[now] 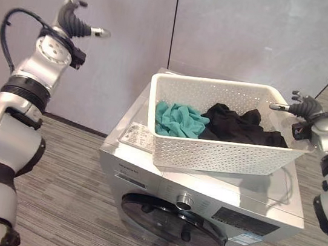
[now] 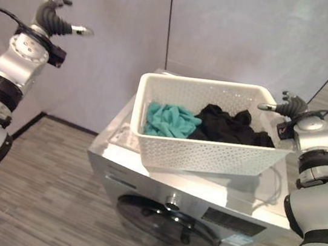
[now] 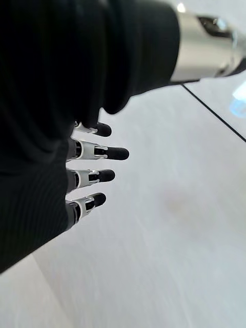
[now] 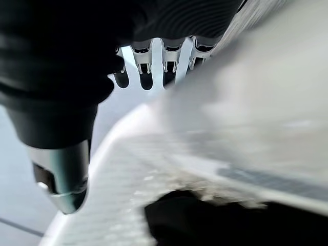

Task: Grab the laundry basket,head to the washer,open it,put in the laundry and shut it.

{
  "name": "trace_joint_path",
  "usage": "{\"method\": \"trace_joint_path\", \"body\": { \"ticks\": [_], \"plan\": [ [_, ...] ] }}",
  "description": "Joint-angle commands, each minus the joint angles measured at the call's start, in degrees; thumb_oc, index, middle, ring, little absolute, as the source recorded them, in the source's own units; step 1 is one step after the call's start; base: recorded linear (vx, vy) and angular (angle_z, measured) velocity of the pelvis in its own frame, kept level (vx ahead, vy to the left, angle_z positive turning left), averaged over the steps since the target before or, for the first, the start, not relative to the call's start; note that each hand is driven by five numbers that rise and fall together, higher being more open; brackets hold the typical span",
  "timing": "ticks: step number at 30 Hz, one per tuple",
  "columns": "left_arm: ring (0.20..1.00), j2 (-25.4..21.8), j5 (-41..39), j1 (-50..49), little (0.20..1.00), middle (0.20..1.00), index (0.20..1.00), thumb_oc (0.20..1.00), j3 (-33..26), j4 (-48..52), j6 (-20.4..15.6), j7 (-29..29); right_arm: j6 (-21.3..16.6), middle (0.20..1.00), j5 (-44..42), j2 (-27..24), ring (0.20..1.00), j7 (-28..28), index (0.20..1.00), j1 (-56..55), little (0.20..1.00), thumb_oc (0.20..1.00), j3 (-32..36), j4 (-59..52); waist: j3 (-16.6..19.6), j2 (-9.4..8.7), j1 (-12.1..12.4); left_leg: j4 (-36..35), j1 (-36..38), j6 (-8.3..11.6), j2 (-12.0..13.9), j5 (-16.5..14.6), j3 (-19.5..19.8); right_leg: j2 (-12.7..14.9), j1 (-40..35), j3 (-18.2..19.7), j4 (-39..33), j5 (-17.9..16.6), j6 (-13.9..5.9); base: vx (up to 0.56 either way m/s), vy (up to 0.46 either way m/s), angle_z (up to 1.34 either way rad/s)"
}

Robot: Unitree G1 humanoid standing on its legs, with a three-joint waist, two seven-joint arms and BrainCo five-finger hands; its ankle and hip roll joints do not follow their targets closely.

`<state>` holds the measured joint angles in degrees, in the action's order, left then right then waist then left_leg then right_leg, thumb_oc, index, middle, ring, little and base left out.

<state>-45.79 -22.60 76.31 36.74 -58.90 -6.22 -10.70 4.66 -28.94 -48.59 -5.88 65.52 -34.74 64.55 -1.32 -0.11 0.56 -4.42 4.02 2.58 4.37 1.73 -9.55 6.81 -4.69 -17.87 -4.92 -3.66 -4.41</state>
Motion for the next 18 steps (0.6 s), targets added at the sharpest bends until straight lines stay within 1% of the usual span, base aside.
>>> {"method": "trace_joint_path", "body": {
  "ticks": [1, 3, 4, 8, 10, 11, 12, 13, 14, 15, 16, 17, 18],
  "plan": [
    [1.000, -4.47, -2.10, 5.73, 1.000, 1.000, 1.000, 1.000, 0.08, -2.76, -3.70, -3.12, -4.23, 1.000, -4.07, -6.32, 1.000, 2.26, 1.000, 9.16, 1.000, 1.000, -1.30, 3.92, 0.49, 0.18, 2.00, -0.23, 0.26, 3.72, 2.74, 0.04, 1.34, 3.30, -3.83, -2.11, 3.95, 5.28, -5.49, 0.03, -0.011, 0.03],
    [1.000, -6.53, -2.96, 7.42, 1.000, 1.000, 1.000, 1.000, 0.24, -4.32, -3.37, -3.60, -4.26, 1.000, -5.74, -8.78, 1.000, 2.42, 1.000, 10.50, 1.000, 1.000, -1.15, 5.11, 0.94, 0.19, 2.22, -0.31, 0.43, 3.84, 2.77, -0.01, 1.45, 3.16, -4.16, -2.28, 3.68, 5.35, -5.44, 0.01, -0.005, 0.02],
    [1.000, -6.53, -2.97, 7.45, 1.000, 1.000, 1.000, 1.000, 0.24, -4.33, -3.37, -3.59, -4.27, 1.000, -5.76, -8.80, 1.000, 2.40, 1.000, 10.54, 1.000, 1.000, -1.17, 5.14, 0.90, 0.20, 2.21, -0.31, 0.43, 3.84, 2.77, -0.01, 1.47, 3.15, -4.18, -2.30, 3.67, 5.35, -5.44, 0.00, 0.000, 0.00],
    [1.000, -11.26, -4.61, 6.94, 1.000, 1.000, 1.000, 1.000, -2.05, -5.88, -3.26, -4.25, -5.42, 1.000, -9.07, -13.52, 1.000, 3.59, 1.000, 10.10, 1.000, 1.000, 1.51, 4.03, 1.26, 0.26, 2.00, -0.36, 0.63, 3.99, 2.83, -0.03, 1.42, 2.99, -4.43, -2.50, 3.54, 5.45, -5.50, 0.00, 0.000, 0.00],
    [1.000, -14.43, -4.84, 5.23, 1.000, 1.000, 1.000, 1.000, -3.53, -6.07, -3.11, -4.43, -6.47, 1.000, -11.13, -16.68, 1.000, 4.51, 1.000, 8.08, 1.000, 1.000, 4.62, 2.40, 1.38, 0.38, 1.76, -0.43, 0.83, 4.07, 2.84, -0.13, 1.31, 2.91, -4.53, -2.49, 3.42, 5.50, -5.50, 0.02, 0.000, 0.00],
    [1.000, -18.16, -4.61, 1.54, 1.000, 1.000, 1.000, 1.000, -6.20, -5.36, -2.95, -4.43, -7.36, 1.000, -12.22, -19.95, 1.000, 5.65, 1.000, 4.89, 1.000, 1.000, 8.65, 0.76, 1.26, 0.49, 1.49, -0.47, 0.93, 4.09, 2.84, -0.21, 1.19, 2.90, -4.55, -2.44, 3.31, 5.47, -5.54, 0.03, 0.001, 0.00],
    [1.000, -18.20, -4.52, 1.09, 1.000, 1.000, 1.000, 1.000, -6.49, -5.05, -2.92, -4.47, -7.35, 1.000, -12.14, -19.98, 1.000, 5.74, 1.000, 4.26, 1.000, 1.000, 9.10, 0.40, 1.35, 0.48, 1.50, -0.47, 0.96, 4.09, 2.85, -0.22, 1.20, 2.89, -4.59, -2.44, 3.29, 5.46, -5.54, 0.03, 0.005, -0.01],
    [1.000, -19.79, -4.25, -1.96, 1.000, 1.000, 1.000, 1.000, -8.26, -3.98, -2.93, -4.38, -8.01, 1.000, -12.45, -21.54, 1.000, 6.22, 1.000, 1.27, 1.000, 1.000, 11.98, -1.40, 1.35, 0.59, 1.28, -0.49, 0.99, 4.09, 2.83, -0.26, 1.12, 2.87, -4.60, -2.34, 3.23, 5.48, -5.51, 0.00, 0.000, 0.00],
    [1.000, -23.52, -3.92, -9.19, 1.000, 1.000, 1.000, 1.000, -13.26, -2.48, -2.85, -3.79, -8.65, 1.000, -12.01, -24.99, 1.000, 6.81, 1.000, -5.35, 1.000, 1.000, 18.13, -4.26, 1.13, 0.74, 0.86, -0.53, 1.00, 4.11, 2.87, -0.36, 0.90, 2.83, -4.56, -2.26, 3.03, 5.51, -5.55, 0.00, 0.000, 0.00],
    [1.000, -23.53, -3.73, -10.35, 1.000, 1.000, 1.000, 1.000, -14.11, -1.80, -2.82, -3.87, -8.64, 1.000, -11.81, -25.00, 1.000, 6.94, 1.000, -6.81, 1.000, 1.000, 19.25, -5.01, 1.34, 0.74, 0.90, -0.54, 1.04, 4.12, 2.88, -0.37, 0.90, 2.82, -4.60, -2.26, 3.02, 5.51, -5.55, 0.00, 0.000, 0.00],
    [1.000, -25.03, -2.99, -15.54, 1.000, 1.000, 1.000, 1.000, -17.66, -0.45, -2.73, -3.50, -8.93, 1.000, -10.99, -26.13, 1.000, 7.28, 1.000, -12.36, 1.000, 1.000, 23.78, -6.92, 1.33, 0.82, 0.68, -0.56, 1.02, 4.13, 2.92, -0.41, 0.74, 2.81, -4.58, -2.22, 2.86, 5.49, -5.57, 0.00, 0.000, 0.00],
    [1.000, -25.96, -2.05, -22.89, 1.000, 1.000, 1.000, 1.000, -22.96, 1.08, -2.53, -3.03, -9.18, 1.000, -10.04, -26.74, 1.000, 7.80, 1.000, -20.53, 1.000, 1.000, 30.72, -9.01, 1.24, 0.93, 0.27, -0.57, 1.03, 4.13, 3.00, -0.47, 0.59, 2.83, -4.52, -2.10, 2.77, 5.47, -5.57, 0.03, -0.004, 0.00],
    [1.000, -26.46, -2.04, -34.26, 1.000, 1.000, 1.000, 1.000, -31.40, 3.54, -2.56, -2.42, -9.89, 1.000, -8.36, -25.73, 1.000, 8.11, 1.000, -32.83, 1.000, 1.000, 40.53, -12.84, 0.97, 0.71, -0.05, -0.58, 0.99, 4.10, 3.10, -0.64, 0.40, 2.81, -4.45, -1.95, 2.58, 5.49, -5.57, 0.03, -0.011, -0.02]
  ]
}}
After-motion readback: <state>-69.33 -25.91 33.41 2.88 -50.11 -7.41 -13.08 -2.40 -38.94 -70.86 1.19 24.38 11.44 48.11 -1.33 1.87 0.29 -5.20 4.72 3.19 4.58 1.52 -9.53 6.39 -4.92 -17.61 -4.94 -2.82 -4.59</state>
